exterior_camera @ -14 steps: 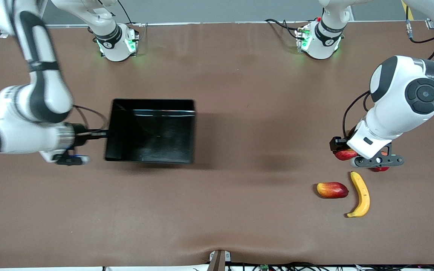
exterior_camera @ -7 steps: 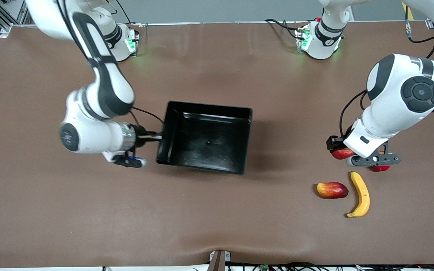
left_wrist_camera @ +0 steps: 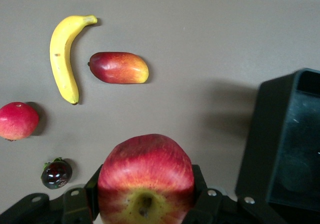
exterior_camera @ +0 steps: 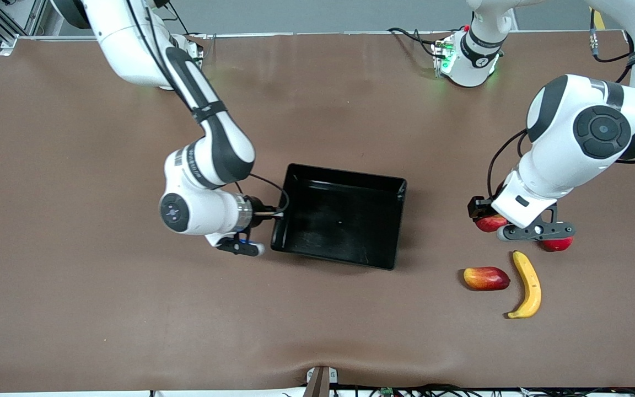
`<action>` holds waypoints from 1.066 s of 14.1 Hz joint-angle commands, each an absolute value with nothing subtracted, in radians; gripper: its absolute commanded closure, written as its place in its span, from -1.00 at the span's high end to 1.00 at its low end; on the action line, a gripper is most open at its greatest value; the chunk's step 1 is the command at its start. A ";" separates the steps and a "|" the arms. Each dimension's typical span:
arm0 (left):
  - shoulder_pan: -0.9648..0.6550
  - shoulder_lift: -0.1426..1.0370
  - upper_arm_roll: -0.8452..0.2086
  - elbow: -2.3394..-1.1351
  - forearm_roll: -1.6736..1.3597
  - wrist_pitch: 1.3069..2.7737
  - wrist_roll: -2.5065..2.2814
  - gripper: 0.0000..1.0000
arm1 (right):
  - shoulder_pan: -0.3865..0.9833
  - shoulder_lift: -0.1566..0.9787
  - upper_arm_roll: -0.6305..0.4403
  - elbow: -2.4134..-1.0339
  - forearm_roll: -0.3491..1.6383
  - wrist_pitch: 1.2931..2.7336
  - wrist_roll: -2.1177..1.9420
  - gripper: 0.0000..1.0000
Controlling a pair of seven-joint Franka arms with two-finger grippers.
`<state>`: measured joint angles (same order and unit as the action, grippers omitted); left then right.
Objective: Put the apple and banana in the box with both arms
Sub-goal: 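Lift the apple with the left gripper while the right gripper slides the box, then lower the apple into the box with the left gripper while the right gripper withdraws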
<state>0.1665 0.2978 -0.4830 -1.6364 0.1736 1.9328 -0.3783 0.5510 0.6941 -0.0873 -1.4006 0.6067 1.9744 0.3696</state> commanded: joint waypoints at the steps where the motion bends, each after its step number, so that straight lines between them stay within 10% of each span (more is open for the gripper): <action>1: 0.144 0.308 -0.489 -1.611 0.179 1.908 -0.438 -1.00 | 0.578 0.733 -0.098 -1.356 0.629 1.980 0.368 -1.00; 7: 0.057 0.345 -0.489 -1.598 0.179 1.908 -0.583 -1.00 | 0.627 0.769 -0.100 -1.356 0.592 2.066 0.373 -1.00; 8: 0.022 0.354 -0.488 -1.600 0.179 1.908 -0.621 -1.00 | 0.624 0.764 -0.100 -1.356 0.592 2.065 0.370 -0.38; 9: 0.000 0.371 -0.488 -1.598 0.181 1.917 -0.655 -1.00 | 0.632 0.756 -0.103 -1.355 0.574 2.063 0.374 0.99; 15: -0.123 0.526 -0.482 -1.598 0.210 2.077 -0.813 -1.00 | 0.560 0.648 -0.107 -1.342 0.548 1.895 0.376 1.00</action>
